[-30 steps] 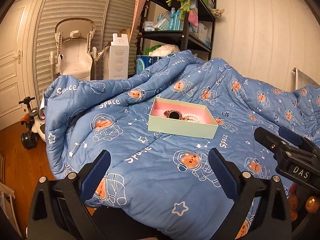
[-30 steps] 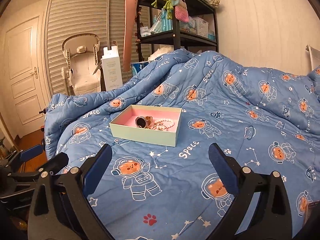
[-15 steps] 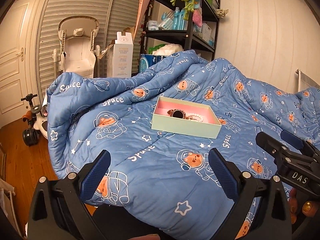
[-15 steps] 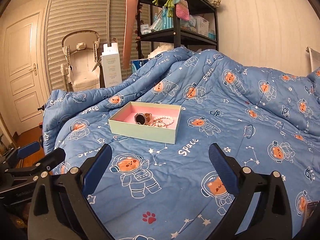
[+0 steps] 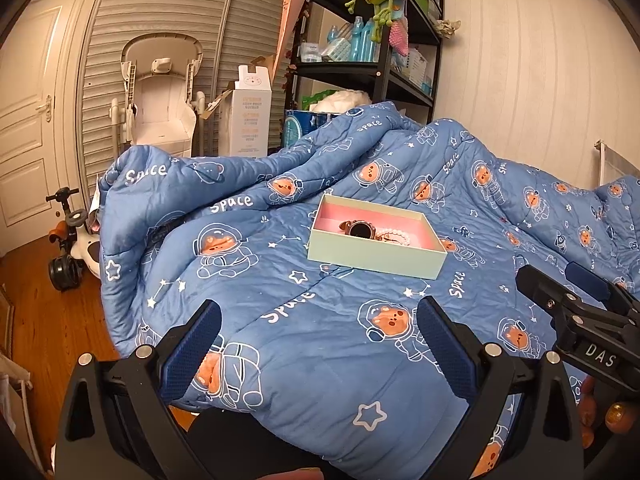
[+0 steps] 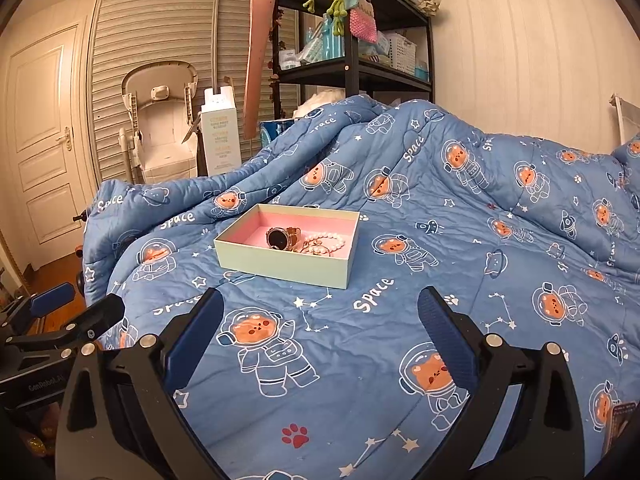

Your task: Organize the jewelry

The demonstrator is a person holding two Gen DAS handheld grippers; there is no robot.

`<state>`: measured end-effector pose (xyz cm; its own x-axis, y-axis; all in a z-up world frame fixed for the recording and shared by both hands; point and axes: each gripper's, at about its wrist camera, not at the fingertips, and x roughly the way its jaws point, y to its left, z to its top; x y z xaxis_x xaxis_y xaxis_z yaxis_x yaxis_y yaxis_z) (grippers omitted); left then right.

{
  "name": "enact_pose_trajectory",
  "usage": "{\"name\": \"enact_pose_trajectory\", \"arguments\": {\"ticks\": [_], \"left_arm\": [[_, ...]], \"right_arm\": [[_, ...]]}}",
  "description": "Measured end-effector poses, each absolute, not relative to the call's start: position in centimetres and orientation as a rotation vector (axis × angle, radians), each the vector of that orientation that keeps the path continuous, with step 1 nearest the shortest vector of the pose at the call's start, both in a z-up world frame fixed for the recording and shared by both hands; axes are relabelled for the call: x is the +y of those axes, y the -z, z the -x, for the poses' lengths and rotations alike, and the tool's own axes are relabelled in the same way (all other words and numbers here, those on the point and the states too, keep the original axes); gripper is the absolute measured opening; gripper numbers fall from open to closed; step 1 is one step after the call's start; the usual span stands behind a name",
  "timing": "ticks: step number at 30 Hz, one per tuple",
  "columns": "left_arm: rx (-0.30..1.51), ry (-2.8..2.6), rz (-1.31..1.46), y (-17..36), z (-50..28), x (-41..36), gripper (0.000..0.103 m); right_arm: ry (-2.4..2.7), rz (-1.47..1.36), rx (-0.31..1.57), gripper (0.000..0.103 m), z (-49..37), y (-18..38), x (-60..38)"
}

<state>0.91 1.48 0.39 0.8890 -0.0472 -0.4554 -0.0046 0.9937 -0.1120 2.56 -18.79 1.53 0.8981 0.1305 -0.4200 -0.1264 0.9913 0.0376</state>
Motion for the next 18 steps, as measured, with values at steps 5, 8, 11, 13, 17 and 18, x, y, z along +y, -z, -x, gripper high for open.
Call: {"name": "enact_pose_trajectory", "arguments": {"ticks": [5, 8, 11, 13, 17, 18], "left_arm": [[0.473, 0.022, 0.112, -0.39, -0.8, 1.49, 0.096], [0.472, 0.023, 0.121, -0.4, -0.76, 1.62, 0.096], [0.475, 0.017, 0.124, -0.36, -0.78, 1.69, 0.096], [0.477, 0.014, 0.123, -0.31, -0.81, 1.67, 0.096], [0.481, 0.01, 0.113, -0.27, -0.85, 1.47, 0.096], [0.482, 0.01, 0.111, -0.27, -0.85, 1.41, 0.096]], "right_arm": [[-0.132, -0.006, 0.432, 0.096, -2.44, -1.56, -18.79], [-0.133, -0.005, 0.434, 0.096, -2.43, -1.58, -18.76], [-0.135, -0.007, 0.431, 0.096, -2.39, -1.58, -18.77], [-0.139, -0.008, 0.432, 0.096, -2.41, -1.55, -18.79], [-0.143, -0.014, 0.436, 0.096, -2.48, -1.46, -18.89], [-0.143, -0.016, 0.437, 0.096, -2.5, -1.47, -18.88]]}}
